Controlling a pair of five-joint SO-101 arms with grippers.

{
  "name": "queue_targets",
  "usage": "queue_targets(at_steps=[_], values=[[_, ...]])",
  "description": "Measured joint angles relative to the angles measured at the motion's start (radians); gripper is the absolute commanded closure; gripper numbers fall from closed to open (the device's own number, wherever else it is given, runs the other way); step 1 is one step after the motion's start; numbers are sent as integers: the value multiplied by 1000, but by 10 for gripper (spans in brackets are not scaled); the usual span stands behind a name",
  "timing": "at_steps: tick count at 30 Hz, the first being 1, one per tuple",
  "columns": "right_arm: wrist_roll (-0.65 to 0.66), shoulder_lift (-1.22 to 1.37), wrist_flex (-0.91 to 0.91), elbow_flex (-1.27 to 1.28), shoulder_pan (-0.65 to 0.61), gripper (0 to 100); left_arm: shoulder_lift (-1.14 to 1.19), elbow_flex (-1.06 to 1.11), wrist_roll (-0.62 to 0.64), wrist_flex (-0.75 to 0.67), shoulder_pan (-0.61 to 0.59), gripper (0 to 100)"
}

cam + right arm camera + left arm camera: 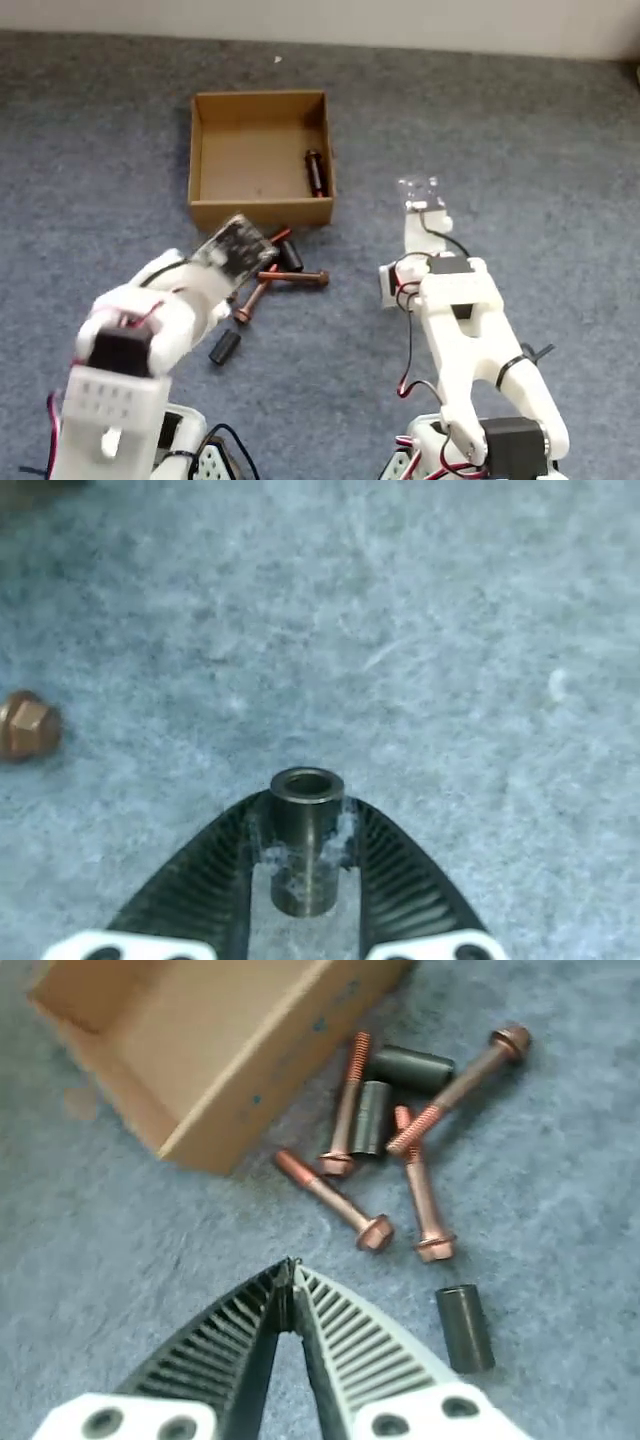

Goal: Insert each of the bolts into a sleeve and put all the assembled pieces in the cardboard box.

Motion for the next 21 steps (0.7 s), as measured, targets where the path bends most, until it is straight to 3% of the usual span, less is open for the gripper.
queue_targets(at_steps=[8, 14, 21], values=[[-71, 0, -29, 0, 129, 993, 417, -201, -44, 0, 126, 842], [-94, 0, -29, 0, 210, 993, 674, -345, -44, -15, 189, 847], [-126, 0, -69, 0, 218, 993, 931, -473, -44, -91, 264, 847]])
